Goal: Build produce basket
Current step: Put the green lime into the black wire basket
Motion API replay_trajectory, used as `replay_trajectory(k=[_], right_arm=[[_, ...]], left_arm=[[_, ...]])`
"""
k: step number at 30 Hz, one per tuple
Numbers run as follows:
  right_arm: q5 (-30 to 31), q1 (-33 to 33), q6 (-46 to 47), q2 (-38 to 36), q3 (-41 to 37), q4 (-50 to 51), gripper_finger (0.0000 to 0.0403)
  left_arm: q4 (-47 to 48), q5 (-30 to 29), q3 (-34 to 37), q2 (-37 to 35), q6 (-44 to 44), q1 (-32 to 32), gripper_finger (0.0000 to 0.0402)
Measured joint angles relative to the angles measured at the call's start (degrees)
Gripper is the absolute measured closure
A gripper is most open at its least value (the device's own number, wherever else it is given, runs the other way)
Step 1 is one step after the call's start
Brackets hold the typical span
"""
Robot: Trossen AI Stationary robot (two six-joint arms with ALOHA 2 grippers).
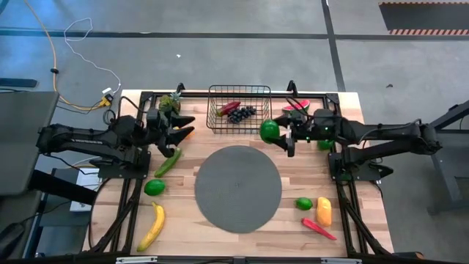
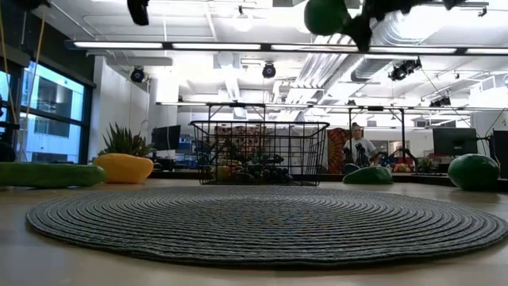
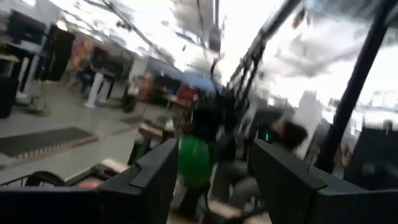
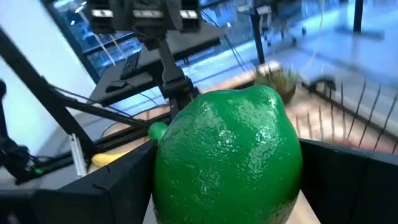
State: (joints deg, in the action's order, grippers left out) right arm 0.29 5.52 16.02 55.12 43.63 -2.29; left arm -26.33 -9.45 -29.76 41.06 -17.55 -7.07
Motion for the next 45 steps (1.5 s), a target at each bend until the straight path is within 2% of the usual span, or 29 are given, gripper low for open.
replay_trajectory(k=[4,6,26,32,36,41,45], right_arm=[[0.2,0.0,-4.6,0.1,2.9,5.6,0.0091],[1.1,0.0,-4.4,0.1,3.1,6.3,0.0091],[1.3,0.0,-2.9,0.1,3.1,5.9,0.0091],[5.8,0.4,2.1,1.6,3.9,2.0,0.0091],[6.1,3.6,1.1,8.4,12.9,10.4,0.0091],[6.0,10.9,-3.2,23.2,32.7,34.0,0.0091],[5.1,17.3,-10.5,35.7,47.9,49.9,0.0091]], left_arm=[[11.0,0.5,-4.5,1.3,4.0,0.0,0.0209],[13.2,0.5,-5.4,2.1,6.2,0.0,0.0209],[11.7,0.4,-5.4,2.8,7.7,0.0,0.0209],[9.4,0.4,-5.4,2.8,6.8,0.0,0.0209],[9.3,0.3,-5.4,2.8,7.2,0.0,0.0209],[9.3,0.3,-5.4,2.8,7.2,0.0,0.0209],[9.4,0.3,-5.4,2.8,7.2,0.0,0.0209]])
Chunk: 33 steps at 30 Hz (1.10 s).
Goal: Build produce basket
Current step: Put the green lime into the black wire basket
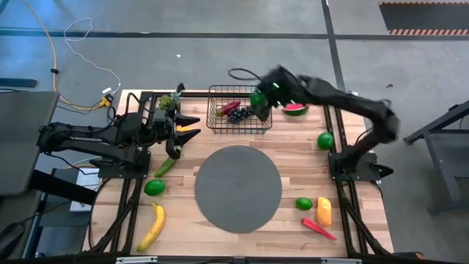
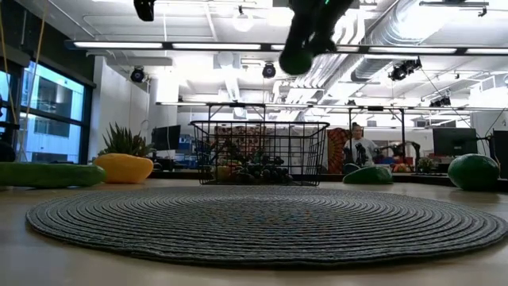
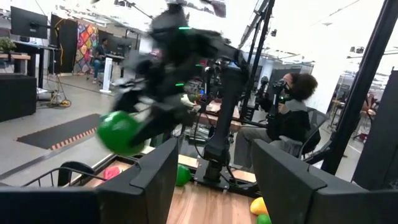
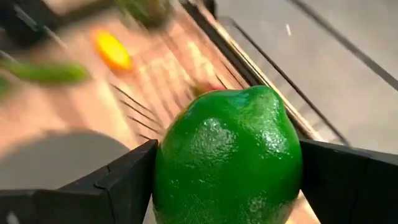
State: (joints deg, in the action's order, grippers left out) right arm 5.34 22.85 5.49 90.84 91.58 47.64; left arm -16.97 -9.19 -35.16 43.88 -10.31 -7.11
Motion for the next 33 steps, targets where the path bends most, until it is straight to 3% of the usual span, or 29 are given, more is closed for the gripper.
replay_trajectory(k=[6,13,24,33], right_arm=[[0.1,5.8,-12.2,16.7,15.3,14.5,0.0091],[0.1,6.9,-20.0,29.2,23.1,19.8,0.0091],[7.8,6.7,-22.3,37.4,23.1,21.4,0.0091],[8.1,6.7,-23.6,38.2,23.1,18.0,0.0091]], left_arm=[[0.0,0.0,0.0,0.0,0.0,0.0,0.0209],[0.0,0.0,0.0,0.0,0.0,0.0,0.0209],[0.1,-0.2,0.0,0.0,0.0,0.0,0.0209],[0.1,-0.2,0.0,0.0,0.0,0.0,0.0209]])
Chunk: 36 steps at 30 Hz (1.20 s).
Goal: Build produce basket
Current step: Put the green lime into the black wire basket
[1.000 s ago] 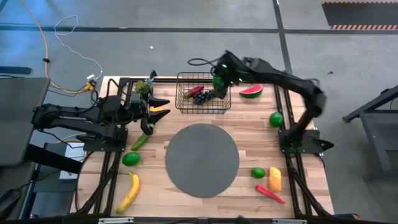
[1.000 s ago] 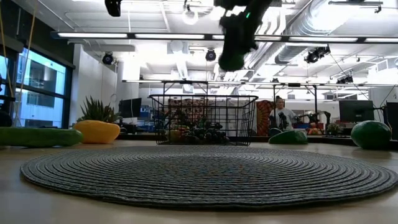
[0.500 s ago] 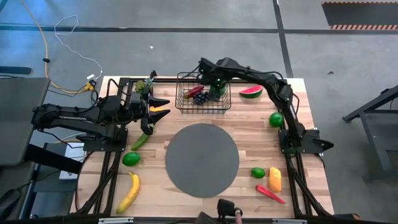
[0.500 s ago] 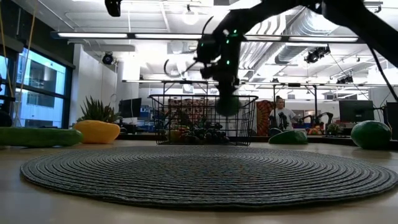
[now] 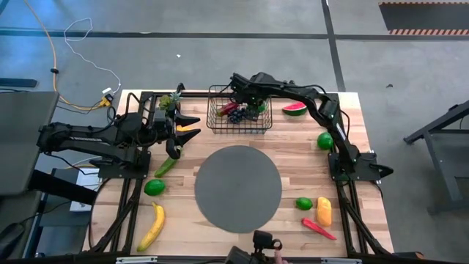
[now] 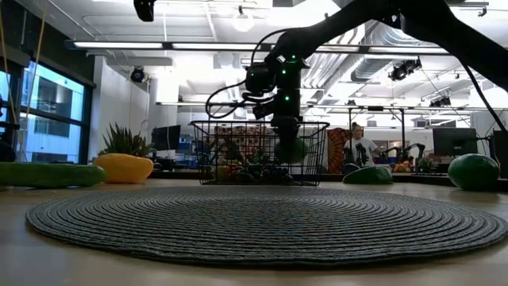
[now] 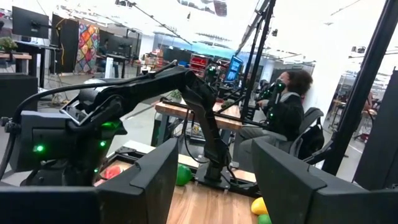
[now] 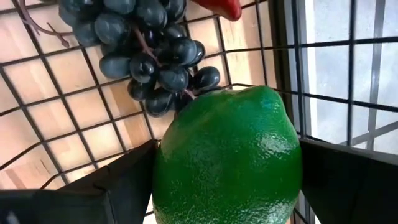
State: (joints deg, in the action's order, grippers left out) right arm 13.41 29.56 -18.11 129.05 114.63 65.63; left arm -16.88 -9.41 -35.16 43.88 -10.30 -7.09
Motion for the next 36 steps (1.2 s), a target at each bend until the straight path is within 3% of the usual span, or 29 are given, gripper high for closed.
replay_trajectory(k=[20,36], right_arm=[[-2.5,1.2,-0.2,3.7,-0.2,-0.3,0.0091],[-1.7,1.2,1.5,4.4,-0.2,-7.5,0.0091]], left_arm=[[0.4,0.0,0.0,0.0,-0.2,0.0,0.0209],[1.0,0.0,0.0,0.0,0.0,0.0,0.0209]])
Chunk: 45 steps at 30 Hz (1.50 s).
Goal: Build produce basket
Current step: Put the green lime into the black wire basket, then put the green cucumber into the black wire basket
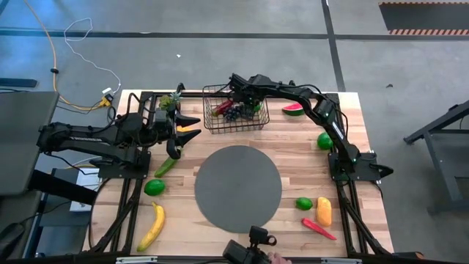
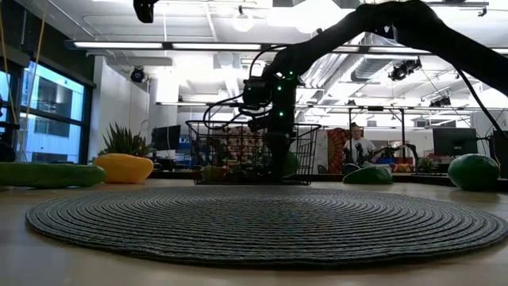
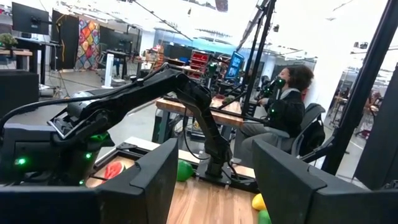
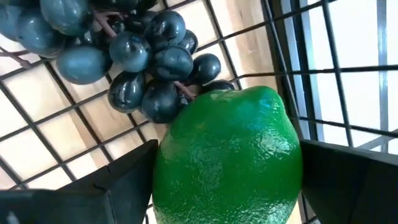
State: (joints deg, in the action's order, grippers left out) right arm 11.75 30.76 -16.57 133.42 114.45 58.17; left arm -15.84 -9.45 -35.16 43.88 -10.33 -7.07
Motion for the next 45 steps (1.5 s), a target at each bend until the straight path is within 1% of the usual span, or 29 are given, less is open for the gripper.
replay_trajectory(k=[9,14,20,23,30,33,36,40,45], right_arm=[[0.0,0.1,0.7,0.0,0.0,-0.2,0.0091],[-1.5,0.1,2.2,0.0,0.0,0.0,0.0091],[-0.8,0.1,2.1,0.0,0.0,0.0,0.0090],[0.7,0.0,1.3,0.1,0.0,-0.2,0.0076],[1.7,-0.5,1.3,0.2,0.0,0.6,0.0011],[0.8,-0.7,0.2,0.2,0.4,1.1,0.0010],[-0.6,-0.9,-1.6,0.2,2.7,1.4,0.0013],[-1.5,-0.9,-2.2,0.2,8.1,2.4,0.0013],[-4.7,-0.9,-5.0,0.1,17.3,10.1,0.0013]], left_arm=[[0.9,-0.2,0.0,0.0,0.0,0.0,0.0209],[1.0,-0.2,0.0,0.0,0.0,0.0,0.0209],[1.0,-0.2,0.0,0.0,-0.1,0.0,0.0209],[1.0,-0.2,0.0,0.0,0.0,0.0,0.0209],[1.0,-0.2,0.0,0.0,-0.1,0.0,0.0209],[1.0,-0.2,0.0,0.0,0.0,0.0,0.0209],[1.0,-0.5,0.0,0.0,0.0,0.0,0.0209],[1.0,-0.6,0.0,0.0,0.0,0.0,0.0209],[1.0,-0.7,0.0,0.0,-0.1,0.0,0.0209]])
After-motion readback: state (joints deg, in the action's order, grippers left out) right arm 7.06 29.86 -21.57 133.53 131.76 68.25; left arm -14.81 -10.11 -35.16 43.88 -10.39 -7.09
